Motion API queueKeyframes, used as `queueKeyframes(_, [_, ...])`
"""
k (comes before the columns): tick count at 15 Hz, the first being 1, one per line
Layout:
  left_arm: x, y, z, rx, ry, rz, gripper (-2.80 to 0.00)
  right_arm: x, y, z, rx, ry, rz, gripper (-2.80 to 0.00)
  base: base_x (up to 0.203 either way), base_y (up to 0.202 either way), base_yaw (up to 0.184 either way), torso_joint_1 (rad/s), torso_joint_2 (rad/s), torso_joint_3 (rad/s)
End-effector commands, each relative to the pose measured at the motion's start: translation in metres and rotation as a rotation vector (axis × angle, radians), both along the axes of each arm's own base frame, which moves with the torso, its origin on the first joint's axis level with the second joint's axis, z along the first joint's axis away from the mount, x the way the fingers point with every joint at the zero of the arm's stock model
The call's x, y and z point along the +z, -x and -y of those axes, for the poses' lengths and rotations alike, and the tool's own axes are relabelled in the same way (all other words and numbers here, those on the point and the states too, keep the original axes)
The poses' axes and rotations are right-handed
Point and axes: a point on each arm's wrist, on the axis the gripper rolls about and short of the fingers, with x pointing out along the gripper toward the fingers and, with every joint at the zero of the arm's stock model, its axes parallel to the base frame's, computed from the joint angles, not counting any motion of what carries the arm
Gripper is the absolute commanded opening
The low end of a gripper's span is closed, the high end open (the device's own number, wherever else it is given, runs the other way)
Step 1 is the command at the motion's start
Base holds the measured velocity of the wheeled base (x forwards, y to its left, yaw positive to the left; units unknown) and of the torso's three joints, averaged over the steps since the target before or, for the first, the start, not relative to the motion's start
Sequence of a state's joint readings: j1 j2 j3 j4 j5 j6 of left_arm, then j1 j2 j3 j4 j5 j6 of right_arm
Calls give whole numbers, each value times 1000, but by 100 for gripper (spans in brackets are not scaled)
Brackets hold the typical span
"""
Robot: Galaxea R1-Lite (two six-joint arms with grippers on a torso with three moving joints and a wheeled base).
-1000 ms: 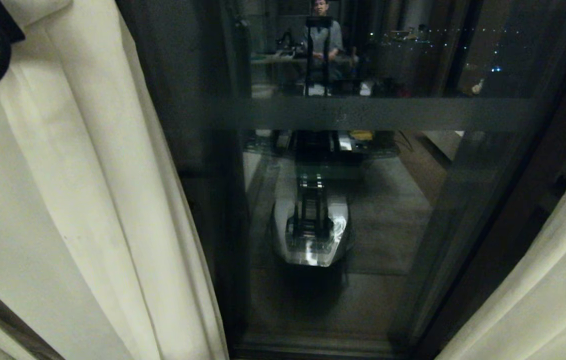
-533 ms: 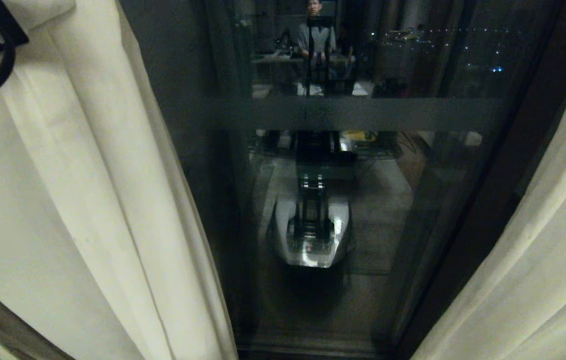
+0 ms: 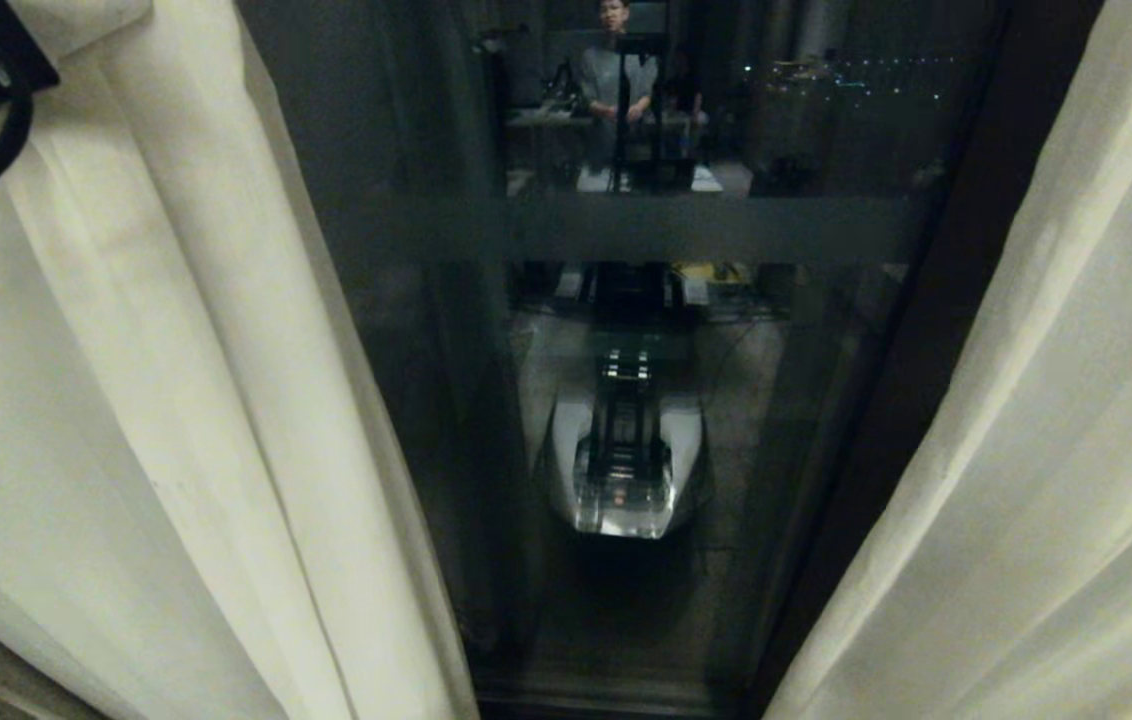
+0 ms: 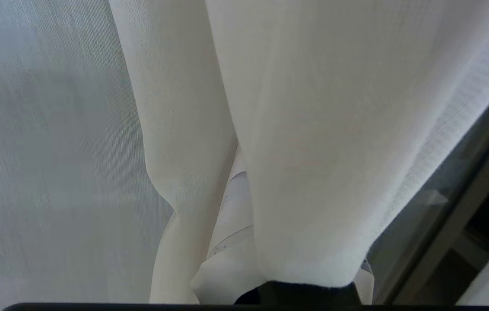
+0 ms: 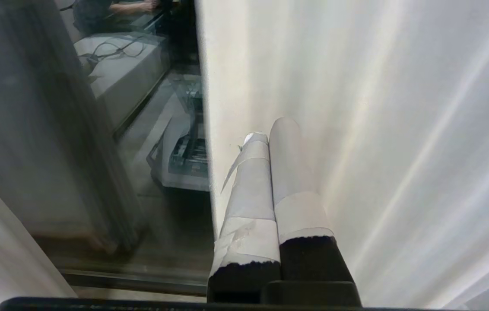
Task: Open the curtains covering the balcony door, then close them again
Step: Close the inner curtains on both sides
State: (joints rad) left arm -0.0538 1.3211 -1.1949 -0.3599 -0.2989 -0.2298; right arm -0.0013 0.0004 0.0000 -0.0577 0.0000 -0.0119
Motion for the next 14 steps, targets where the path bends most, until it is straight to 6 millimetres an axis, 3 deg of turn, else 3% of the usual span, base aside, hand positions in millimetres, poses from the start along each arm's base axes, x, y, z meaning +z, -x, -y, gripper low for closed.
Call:
queueKeyframes(1, [0, 1, 0, -3, 2, 3, -280, 0, 0, 0, 0, 0, 1, -280, 0, -185, 3, 2, 2, 5])
queueKeyframes(14, [1, 4, 1, -6, -1, 7, -280, 0, 0, 0, 0, 0, 1, -280, 0, -189, 4, 2, 2, 3])
